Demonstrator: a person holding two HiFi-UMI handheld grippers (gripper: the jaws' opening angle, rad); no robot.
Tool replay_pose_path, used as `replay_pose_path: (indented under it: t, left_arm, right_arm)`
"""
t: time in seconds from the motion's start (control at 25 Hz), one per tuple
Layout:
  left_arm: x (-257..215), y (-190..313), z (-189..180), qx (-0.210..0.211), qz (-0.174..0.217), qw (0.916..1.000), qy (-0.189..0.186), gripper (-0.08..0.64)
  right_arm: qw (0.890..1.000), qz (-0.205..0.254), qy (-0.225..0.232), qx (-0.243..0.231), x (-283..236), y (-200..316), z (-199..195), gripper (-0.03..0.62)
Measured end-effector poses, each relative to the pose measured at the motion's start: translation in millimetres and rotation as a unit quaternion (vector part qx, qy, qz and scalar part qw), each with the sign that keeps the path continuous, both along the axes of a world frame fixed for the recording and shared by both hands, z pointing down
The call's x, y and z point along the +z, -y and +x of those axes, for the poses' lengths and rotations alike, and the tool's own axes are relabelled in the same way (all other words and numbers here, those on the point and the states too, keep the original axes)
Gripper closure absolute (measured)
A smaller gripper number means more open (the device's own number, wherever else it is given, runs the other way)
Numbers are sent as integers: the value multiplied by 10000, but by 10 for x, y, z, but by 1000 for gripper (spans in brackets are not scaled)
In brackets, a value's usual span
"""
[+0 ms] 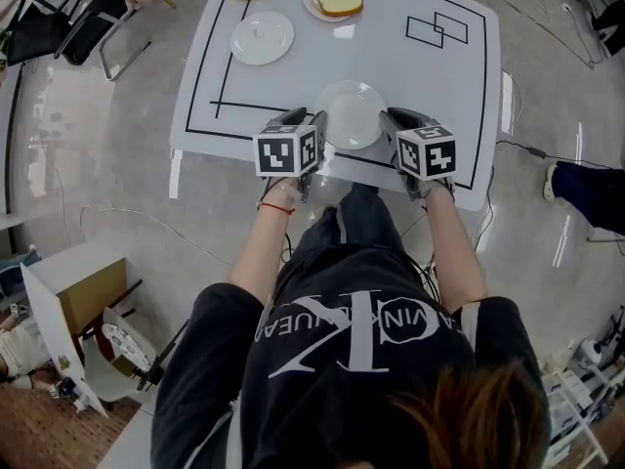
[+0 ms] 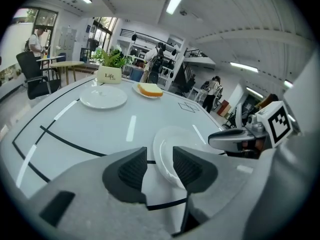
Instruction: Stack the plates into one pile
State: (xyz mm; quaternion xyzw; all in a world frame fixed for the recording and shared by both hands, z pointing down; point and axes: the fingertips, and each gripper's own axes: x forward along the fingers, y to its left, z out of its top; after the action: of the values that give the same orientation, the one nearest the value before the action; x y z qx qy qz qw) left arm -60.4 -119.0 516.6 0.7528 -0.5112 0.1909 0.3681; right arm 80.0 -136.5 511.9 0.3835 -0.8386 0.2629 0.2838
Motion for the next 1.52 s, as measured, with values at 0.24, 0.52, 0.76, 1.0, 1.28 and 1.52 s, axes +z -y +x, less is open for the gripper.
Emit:
replay_pose_path:
  t: [0.24, 0.52, 0.76, 1.0, 1.28, 1.52]
  left_arm:
    - [-112, -110, -180, 7, 215, 9996, -158, 390]
    - [-231, -196, -643, -234, 422, 9987, -156, 390]
    - [-308, -15, -965, -549, 586, 9966, -178, 393]
    - [-244, 382, -1287, -878, 591, 9942, -205, 394]
    - [-160, 866, -1616, -1235, 490, 9909, -226, 394]
    - [-39, 1160, -1882, -1496, 360, 9879, -173, 394]
  right_arm:
    - [9993, 152, 318, 104, -197, -23, -113, 508]
    - [9970, 424, 641, -33, -561, 28, -293, 475]
    - [9946, 677, 627, -483, -780, 286, -567, 472]
    - [9923, 689, 545, -869, -751, 750, -936, 472]
    - [9897, 411, 601, -1233, -574, 1247, -1386, 472]
    - [9868, 84, 566, -1517, -319, 1598, -1807, 470]
